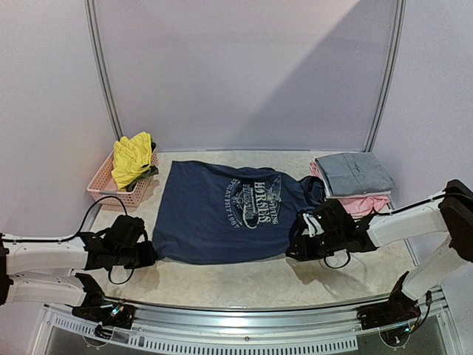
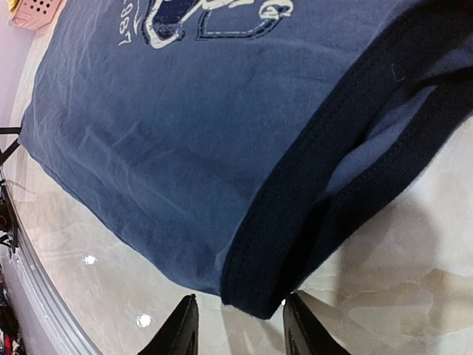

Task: Fold and stack the mixed laundry pile
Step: Pick up the flattened tank top from the center of the board.

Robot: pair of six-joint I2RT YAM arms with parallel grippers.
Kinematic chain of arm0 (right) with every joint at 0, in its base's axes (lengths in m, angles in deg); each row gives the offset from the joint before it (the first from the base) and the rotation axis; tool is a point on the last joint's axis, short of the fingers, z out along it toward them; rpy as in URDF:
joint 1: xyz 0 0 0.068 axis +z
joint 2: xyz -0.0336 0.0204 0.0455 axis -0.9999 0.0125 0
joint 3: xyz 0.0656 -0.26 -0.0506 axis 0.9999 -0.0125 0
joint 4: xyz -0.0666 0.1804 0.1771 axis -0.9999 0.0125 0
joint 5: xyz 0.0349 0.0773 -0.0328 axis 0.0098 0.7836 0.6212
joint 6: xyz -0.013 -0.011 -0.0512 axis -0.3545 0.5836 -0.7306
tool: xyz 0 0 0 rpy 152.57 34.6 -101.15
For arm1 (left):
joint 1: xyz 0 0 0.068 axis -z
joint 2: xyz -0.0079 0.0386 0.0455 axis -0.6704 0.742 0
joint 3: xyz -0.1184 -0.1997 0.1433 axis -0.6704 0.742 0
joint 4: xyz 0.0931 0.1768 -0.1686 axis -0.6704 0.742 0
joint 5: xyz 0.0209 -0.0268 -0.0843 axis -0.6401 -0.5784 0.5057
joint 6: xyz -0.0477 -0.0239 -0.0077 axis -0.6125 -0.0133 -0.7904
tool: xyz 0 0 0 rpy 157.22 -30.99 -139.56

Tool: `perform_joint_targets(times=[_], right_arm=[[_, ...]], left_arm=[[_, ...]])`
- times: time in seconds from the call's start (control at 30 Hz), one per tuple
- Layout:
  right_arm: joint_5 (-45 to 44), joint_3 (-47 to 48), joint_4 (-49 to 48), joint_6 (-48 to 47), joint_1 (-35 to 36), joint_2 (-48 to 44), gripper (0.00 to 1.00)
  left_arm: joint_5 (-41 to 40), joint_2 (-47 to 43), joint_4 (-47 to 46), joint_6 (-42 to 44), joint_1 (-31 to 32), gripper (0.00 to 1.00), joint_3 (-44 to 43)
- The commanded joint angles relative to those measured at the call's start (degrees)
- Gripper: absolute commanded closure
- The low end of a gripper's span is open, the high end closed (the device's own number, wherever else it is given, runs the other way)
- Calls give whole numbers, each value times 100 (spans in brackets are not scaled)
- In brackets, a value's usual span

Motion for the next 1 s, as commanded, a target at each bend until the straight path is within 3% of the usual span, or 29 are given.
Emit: perform_joint_targets(times=[0.0, 0.13, 0.37, 0.63, 0.97], right_arm=[[-53, -24, -259, 39, 53, 187, 63], [-172, 72, -250, 27, 53, 391, 73], [-159, 183, -90, -105, 51, 314, 99], [-423, 454, 878, -434, 48, -528, 100], [-477, 353, 1117, -572, 56, -1124, 100]], left_arm=[[-72, -16, -276, 10, 90, 92, 202], [-133, -17, -471, 86, 89, 100, 245], [-299, -253, -381, 211, 89, 100, 191], [-686, -931, 637, 426, 94, 100, -248], [-943, -1482, 1281, 551, 89, 100, -488]])
